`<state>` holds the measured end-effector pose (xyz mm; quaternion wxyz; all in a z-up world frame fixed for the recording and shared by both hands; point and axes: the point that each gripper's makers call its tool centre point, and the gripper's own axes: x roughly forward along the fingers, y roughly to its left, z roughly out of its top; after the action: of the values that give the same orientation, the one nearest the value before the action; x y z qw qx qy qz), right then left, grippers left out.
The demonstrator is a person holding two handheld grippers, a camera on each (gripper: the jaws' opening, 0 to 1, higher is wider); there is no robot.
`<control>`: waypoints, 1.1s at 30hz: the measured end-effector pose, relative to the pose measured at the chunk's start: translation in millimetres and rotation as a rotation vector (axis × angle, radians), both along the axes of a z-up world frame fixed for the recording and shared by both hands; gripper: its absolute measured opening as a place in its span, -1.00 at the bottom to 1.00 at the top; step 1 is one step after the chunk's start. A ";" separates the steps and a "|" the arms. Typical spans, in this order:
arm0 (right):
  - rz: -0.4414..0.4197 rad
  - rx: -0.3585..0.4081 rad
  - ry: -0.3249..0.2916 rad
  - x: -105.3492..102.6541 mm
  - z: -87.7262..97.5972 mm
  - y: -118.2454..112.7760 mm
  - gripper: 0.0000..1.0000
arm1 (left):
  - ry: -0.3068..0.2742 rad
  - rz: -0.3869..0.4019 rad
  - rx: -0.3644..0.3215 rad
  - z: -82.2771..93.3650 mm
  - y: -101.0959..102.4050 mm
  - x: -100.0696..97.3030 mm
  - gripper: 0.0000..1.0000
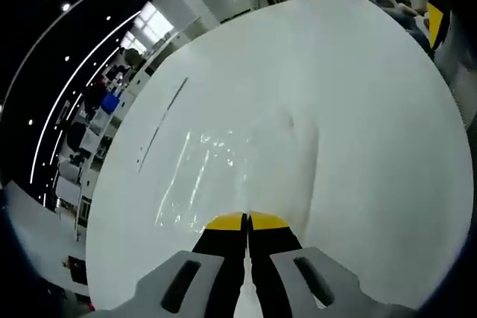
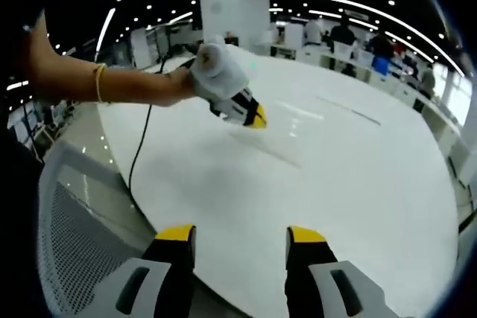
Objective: Open the resealable bag by pulling the two sides of the seal apart until the entire bag opening is separated and visibly accessible.
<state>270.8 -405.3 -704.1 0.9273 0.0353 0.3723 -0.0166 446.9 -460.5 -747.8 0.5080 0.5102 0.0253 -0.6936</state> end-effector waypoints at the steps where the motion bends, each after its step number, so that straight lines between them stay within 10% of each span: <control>1: -0.009 0.001 -0.003 0.3 1.0 -3.2 -0.08 | -0.006 0.003 0.000 -1.4 -4.2 2.9 -1.00; 7: -0.103 0.002 0.004 -10.1 -0.5 -29.5 -0.09 | 0.028 0.075 0.004 -20.3 -80.0 29.2 -1.00; 33: -0.118 0.006 -0.021 -2.1 2.0 -31.2 -0.09 | 0.028 0.031 0.044 -17.7 -63.9 23.3 -0.74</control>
<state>268.7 -436.5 -702.1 0.9284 0.0604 0.3600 -0.0698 470.3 -524.4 -765.5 0.5071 0.5109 0.0555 -0.6919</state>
